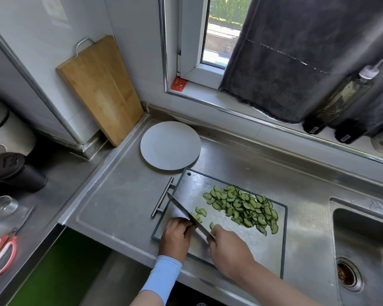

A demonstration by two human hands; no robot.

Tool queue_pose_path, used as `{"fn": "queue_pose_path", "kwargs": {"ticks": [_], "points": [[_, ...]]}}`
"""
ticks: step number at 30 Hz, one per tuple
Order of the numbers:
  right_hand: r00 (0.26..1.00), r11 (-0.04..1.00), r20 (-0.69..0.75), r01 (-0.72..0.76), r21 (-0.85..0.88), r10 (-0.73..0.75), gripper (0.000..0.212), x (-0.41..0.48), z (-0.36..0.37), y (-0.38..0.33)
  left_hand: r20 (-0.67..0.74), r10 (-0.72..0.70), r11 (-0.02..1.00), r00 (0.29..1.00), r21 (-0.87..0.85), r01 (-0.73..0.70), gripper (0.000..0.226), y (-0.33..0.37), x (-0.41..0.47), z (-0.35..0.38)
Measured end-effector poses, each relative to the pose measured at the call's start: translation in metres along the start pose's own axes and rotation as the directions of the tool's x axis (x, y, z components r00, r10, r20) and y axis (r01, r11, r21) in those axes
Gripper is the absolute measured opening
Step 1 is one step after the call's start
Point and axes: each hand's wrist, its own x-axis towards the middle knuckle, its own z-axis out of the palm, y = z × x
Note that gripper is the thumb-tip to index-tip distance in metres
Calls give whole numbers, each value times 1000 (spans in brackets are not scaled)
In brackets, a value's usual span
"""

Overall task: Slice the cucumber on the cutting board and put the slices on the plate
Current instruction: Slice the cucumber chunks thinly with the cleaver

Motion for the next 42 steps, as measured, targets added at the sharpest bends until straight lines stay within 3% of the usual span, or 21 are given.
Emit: {"fn": "queue_pose_path", "kwargs": {"ticks": [10, 21, 42], "points": [[998, 998, 30, -51, -27, 52, 15, -15, -3, 10, 15, 19, 1000, 1000, 13, -20, 17, -2, 0, -1], [999, 999, 39, -37, -23, 38, 4, 8, 6, -6, 17, 12, 1000, 1000, 11, -12, 18, -2, -1, 0], [999, 1000, 24, -28, -4, 29, 8, -9, -4, 4, 8, 8, 1000, 1000, -20, -8, 16, -3, 1, -1]]}}
